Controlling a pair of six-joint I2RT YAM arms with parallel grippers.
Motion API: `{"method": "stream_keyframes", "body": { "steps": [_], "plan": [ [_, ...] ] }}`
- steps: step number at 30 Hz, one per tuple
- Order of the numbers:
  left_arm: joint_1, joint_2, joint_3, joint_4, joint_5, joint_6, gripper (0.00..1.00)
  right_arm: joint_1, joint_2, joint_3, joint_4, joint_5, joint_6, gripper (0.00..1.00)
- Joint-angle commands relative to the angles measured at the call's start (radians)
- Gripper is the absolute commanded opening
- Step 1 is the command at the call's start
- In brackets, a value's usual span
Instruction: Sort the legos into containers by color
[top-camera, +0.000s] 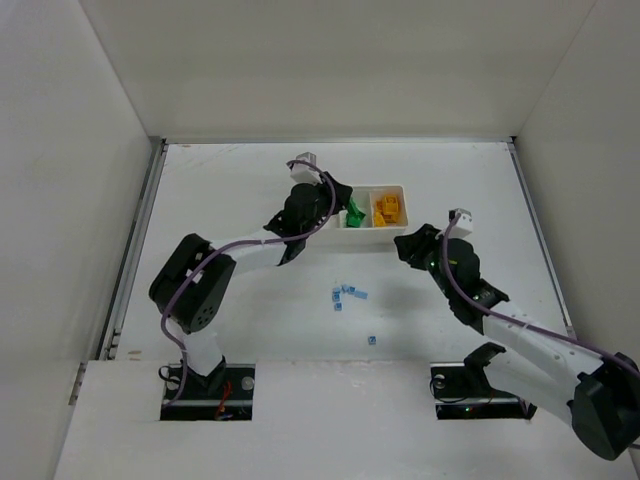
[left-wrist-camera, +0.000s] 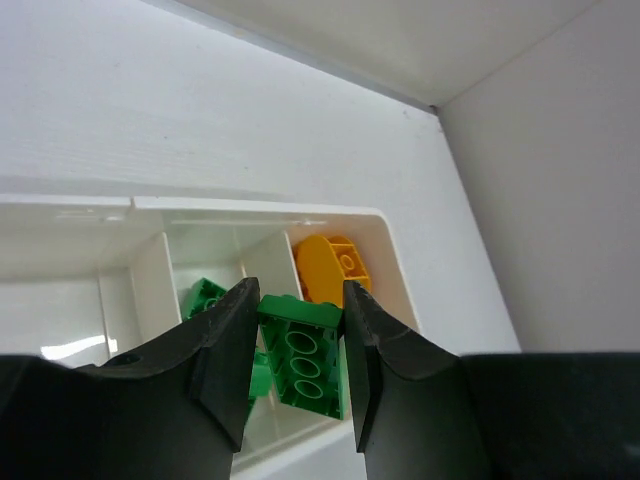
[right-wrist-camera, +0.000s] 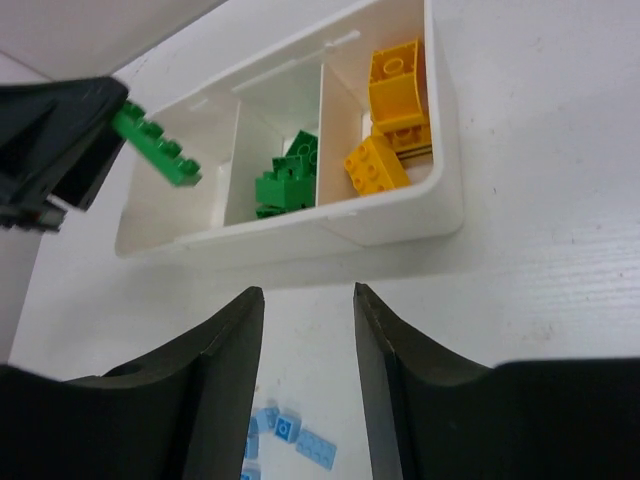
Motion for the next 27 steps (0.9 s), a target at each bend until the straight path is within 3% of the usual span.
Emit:
{"method": "stream_keyframes", "body": {
  "steps": [1, 6, 12, 17, 20, 24, 27],
  "plan": [
    [0.001, 0.054, 0.098, -0.020, -0.022, 0.093, 0.22, 0.028, -0.060, -0.028, 0.015, 0.030, 0.015, 0.48],
    [-0.011, 0.122, 0.172, -0.055, -0.056, 0.122, 0.24, 0.068, -0.082, -0.050, 0.012, 0.036, 0.013, 0.52],
    [-0.017, 0.151, 0.217, -0.104, -0.097, 0.159, 0.45, 0.119, -0.106, -0.056, -0.008, 0.046, 0.007, 0.60],
    [-0.028, 0.126, 0.200, -0.109, -0.116, 0.185, 0.55, 0.166, -0.097, -0.055, -0.032, 0.046, 0.013, 0.58],
    [-0.034, 0.082, 0.172, -0.112, -0.116, 0.197, 0.54, 0.202, -0.080, -0.049, -0.049, 0.047, 0.013, 0.48],
    [-0.055, -0.038, 0.082, -0.147, -0.106, 0.202, 0.39, 0.267, -0.062, -0.032, -0.139, 0.059, 0.022, 0.26],
    [-0.101, -0.150, -0.025, -0.181, -0.116, 0.206, 0.29, 0.336, -0.070, -0.016, -0.254, 0.082, 0.047, 0.22]
  ]
}}
